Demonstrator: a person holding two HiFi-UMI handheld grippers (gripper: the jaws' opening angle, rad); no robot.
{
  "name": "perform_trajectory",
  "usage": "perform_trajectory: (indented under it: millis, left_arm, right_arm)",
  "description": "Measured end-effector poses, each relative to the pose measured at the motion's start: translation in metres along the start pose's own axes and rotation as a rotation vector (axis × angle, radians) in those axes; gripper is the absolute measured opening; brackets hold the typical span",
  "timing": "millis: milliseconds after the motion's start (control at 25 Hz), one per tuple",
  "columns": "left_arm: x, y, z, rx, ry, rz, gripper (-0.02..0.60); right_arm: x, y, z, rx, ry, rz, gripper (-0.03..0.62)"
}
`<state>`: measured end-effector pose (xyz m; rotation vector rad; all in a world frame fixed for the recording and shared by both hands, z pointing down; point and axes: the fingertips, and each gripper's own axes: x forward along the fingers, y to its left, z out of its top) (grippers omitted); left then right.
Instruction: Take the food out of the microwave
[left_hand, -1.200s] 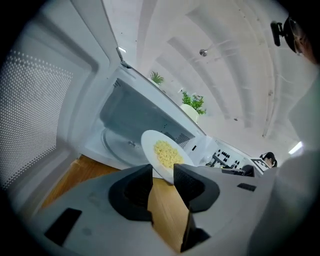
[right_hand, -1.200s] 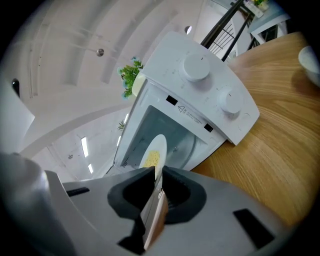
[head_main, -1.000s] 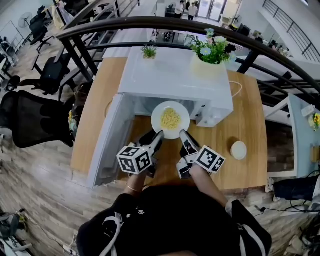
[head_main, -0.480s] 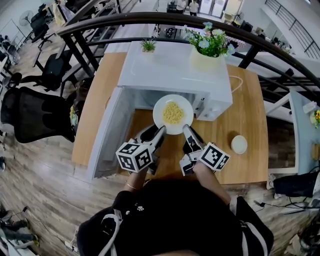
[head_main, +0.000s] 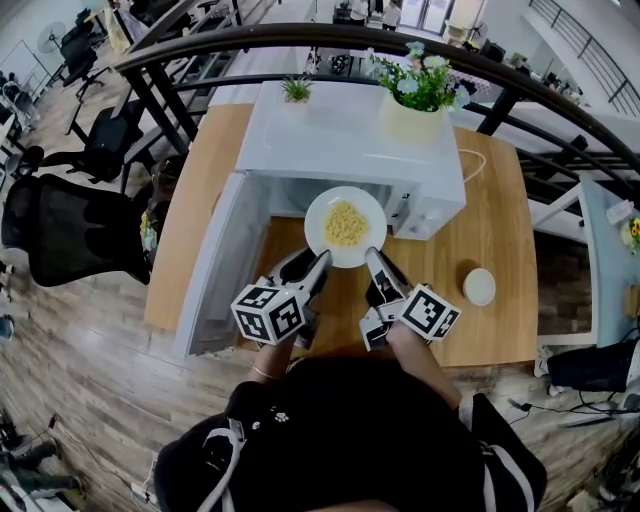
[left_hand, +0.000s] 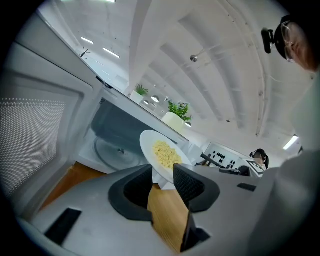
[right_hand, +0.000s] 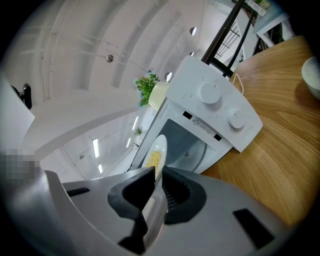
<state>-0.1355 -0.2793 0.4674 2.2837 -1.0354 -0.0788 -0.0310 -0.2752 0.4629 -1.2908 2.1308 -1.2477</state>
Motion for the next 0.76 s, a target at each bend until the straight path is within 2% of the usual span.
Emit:
perform_trajectory:
  millis: [760]
  left_arm:
    - [-0.0042,-0.0017,-0.0043,0.002,0.016,-0.010,0.132]
  right_arm:
    - [-0.0060,0.0002,-0.0054,0.016,-0.014,-0.010,0.044]
